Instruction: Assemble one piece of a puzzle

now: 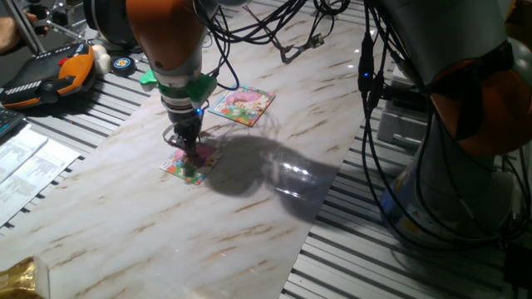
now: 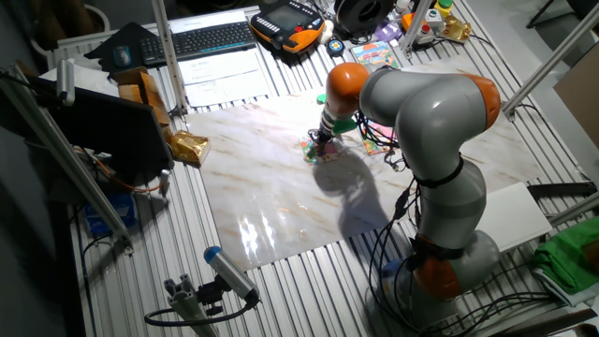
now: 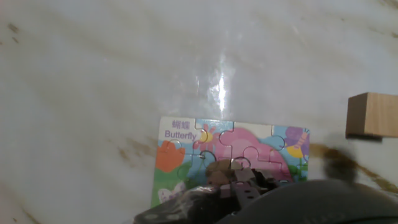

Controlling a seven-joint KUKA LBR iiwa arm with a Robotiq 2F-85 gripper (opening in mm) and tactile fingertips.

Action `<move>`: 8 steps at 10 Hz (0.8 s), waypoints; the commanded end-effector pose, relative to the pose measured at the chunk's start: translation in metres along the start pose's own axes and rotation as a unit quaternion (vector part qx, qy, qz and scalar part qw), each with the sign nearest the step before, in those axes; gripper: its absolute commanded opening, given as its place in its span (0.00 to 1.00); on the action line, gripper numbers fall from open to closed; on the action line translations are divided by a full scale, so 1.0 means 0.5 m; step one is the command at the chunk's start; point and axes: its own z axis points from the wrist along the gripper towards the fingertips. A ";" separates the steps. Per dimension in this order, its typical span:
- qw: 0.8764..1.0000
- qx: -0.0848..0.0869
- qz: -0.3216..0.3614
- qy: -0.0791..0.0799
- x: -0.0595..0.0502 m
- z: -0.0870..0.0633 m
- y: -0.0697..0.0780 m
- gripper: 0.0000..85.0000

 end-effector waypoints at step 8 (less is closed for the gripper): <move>1.000 0.003 0.000 -0.006 0.003 0.011 0.005 0.01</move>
